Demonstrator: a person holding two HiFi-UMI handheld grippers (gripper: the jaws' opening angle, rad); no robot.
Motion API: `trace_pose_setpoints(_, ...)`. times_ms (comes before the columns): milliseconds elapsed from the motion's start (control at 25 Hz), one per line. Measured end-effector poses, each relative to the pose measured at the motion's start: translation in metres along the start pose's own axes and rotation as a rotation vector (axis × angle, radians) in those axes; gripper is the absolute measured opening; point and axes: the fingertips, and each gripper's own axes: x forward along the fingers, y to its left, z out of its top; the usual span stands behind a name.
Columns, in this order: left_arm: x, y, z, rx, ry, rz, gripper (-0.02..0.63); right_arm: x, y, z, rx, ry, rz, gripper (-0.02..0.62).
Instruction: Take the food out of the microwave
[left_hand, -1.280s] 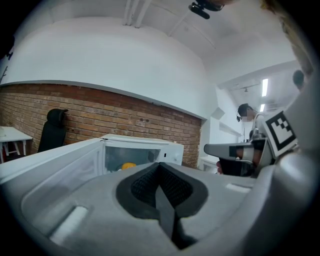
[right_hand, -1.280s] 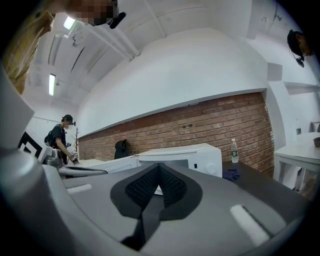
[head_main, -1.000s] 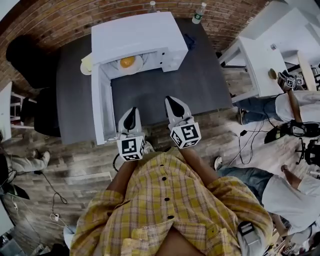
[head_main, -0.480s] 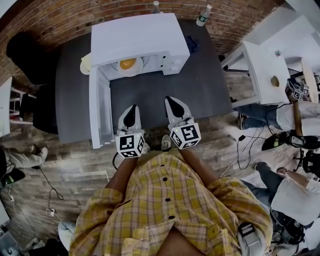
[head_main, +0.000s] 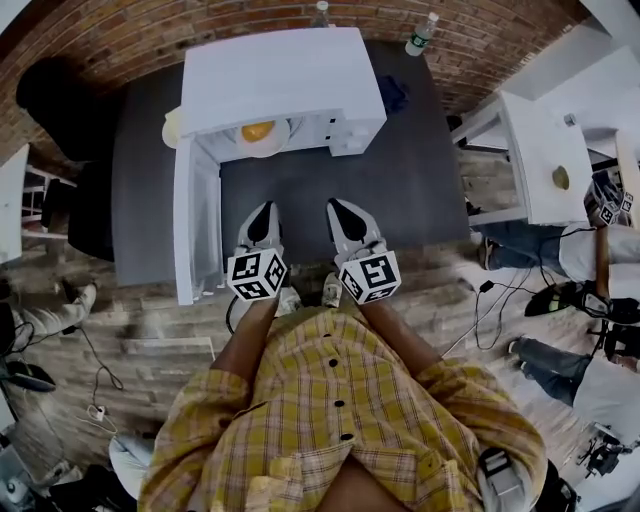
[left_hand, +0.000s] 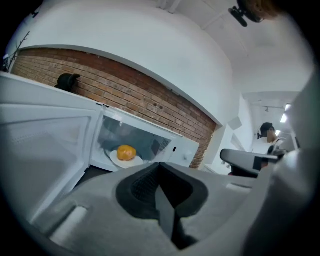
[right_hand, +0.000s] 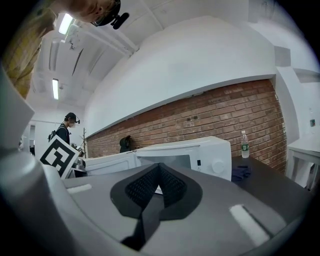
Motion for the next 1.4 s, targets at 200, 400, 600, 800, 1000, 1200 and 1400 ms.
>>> trace_pose_setpoints(200, 0.021, 0.013, -0.01, -0.129, 0.024, -0.005, -0.002, 0.007, -0.005, -0.006, 0.005, 0.013, 0.016, -0.003)
trace_pose_setpoints(400, 0.044, 0.03, -0.023, -0.334, 0.034, -0.028, -0.002, 0.01, -0.01, -0.006, 0.005, 0.018, 0.018, -0.003)
trace_pose_setpoints(600, 0.066, 0.049, -0.041, -0.598, 0.02, -0.042, -0.002, 0.011, -0.015, -0.01, 0.008, 0.03, 0.017, -0.003)
trace_pose_setpoints(800, 0.082, 0.066, -0.049, -0.844, -0.047, -0.063, 0.048, 0.012, -0.02, -0.012, 0.01, 0.041, 0.012, -0.003)
trace_pose_setpoints(1000, 0.098, 0.078, -0.054, -1.005, -0.124, -0.091, 0.071, 0.014, -0.024, -0.017, 0.013, 0.051, 0.013, -0.003)
trace_pose_setpoints(1200, 0.111, 0.095, -0.06, -1.137, -0.19, -0.075, 0.086, 0.016, -0.025, -0.021, 0.015, 0.066, 0.013, -0.003)
trace_pose_setpoints(1400, 0.121, 0.106, -0.062, -1.18, -0.223, -0.046, 0.109, 0.018, -0.029, -0.025, 0.021, 0.079, 0.004, -0.003)
